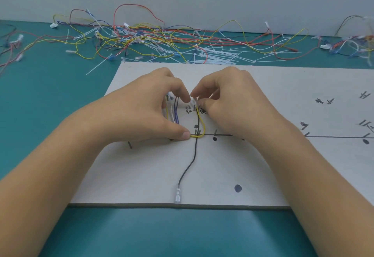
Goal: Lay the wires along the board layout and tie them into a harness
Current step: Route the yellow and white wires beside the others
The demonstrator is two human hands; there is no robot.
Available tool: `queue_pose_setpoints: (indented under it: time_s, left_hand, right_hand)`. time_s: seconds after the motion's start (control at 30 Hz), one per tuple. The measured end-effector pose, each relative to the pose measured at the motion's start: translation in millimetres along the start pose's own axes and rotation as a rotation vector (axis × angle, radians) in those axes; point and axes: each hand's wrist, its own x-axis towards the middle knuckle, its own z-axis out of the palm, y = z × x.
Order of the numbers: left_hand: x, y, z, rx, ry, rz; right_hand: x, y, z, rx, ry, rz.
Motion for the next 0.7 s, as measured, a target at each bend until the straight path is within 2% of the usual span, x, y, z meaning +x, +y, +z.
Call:
queue_pose_setpoints:
  time_s: [0.23, 0.7]
  left_hand:
    - [-4.8, 2.4, -1.4, -0.015, -0.019, 0.054]
    - [-6.3, 6.2, 2.7, -0.051, -0.042, 0.129]
  right_hand:
    - [-5.0, -2.2, -0.6, -0.008, -0.069, -0.012]
    - [-12.4, -1.0, -4.6, 0.062, -0.077, -0.021]
